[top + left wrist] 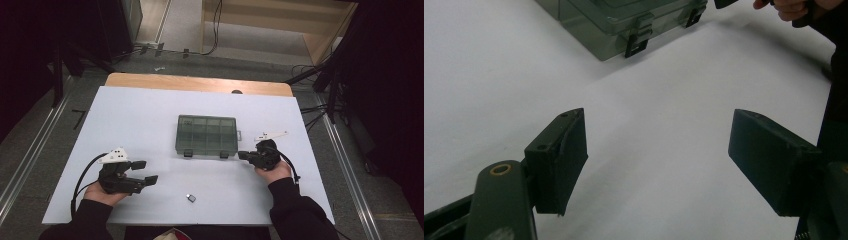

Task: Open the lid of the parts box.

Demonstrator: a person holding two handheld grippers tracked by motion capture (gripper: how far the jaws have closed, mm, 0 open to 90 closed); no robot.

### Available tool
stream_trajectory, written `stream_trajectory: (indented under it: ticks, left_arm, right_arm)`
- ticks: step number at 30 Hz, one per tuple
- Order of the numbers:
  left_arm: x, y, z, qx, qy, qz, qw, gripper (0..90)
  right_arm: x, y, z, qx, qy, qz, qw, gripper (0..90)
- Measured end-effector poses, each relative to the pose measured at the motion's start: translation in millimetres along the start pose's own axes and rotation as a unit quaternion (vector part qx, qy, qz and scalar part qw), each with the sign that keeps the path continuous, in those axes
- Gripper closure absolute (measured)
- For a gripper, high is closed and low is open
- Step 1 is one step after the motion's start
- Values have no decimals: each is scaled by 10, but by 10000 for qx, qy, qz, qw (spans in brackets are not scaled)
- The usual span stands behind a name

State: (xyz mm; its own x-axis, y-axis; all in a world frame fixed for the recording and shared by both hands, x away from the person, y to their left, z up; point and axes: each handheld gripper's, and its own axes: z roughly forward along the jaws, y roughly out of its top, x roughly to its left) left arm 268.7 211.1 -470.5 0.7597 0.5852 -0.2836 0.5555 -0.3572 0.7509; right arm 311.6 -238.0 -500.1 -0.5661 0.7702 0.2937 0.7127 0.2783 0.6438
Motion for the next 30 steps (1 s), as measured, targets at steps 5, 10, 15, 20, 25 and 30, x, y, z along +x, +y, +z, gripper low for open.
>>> stream_trajectory:
  ticks: [5, 10, 15, 20, 25, 30]
  left_arm:
    - [0, 1, 2, 12, 0, 5, 10000, 241]
    - [7, 0, -1, 16, -30, -13, 10000, 241]
    - [7, -1, 2, 10, -28, -13, 10000, 241]
    - [8, -1, 2, 33, -20, -5, 10000, 241]
    - [10, -2, 4, 63, -30, -2, 10000, 242]
    - [8, -2, 7, 65, -56, -1, 10000, 242]
  right_arm:
    - [3, 0, 0, -17, 10, -10, 10000, 876]
    - [15, 1, 1, -29, 41, -45, 10000, 876]
    - [26, 5, -6, -60, 80, -48, 9999, 876]
    - [36, 8, -9, -95, 110, -80, 9999, 876]
    - [41, 11, -23, -140, 128, -92, 9998, 875]
    - [43, 14, -31, -175, 139, -94, 9997, 876]
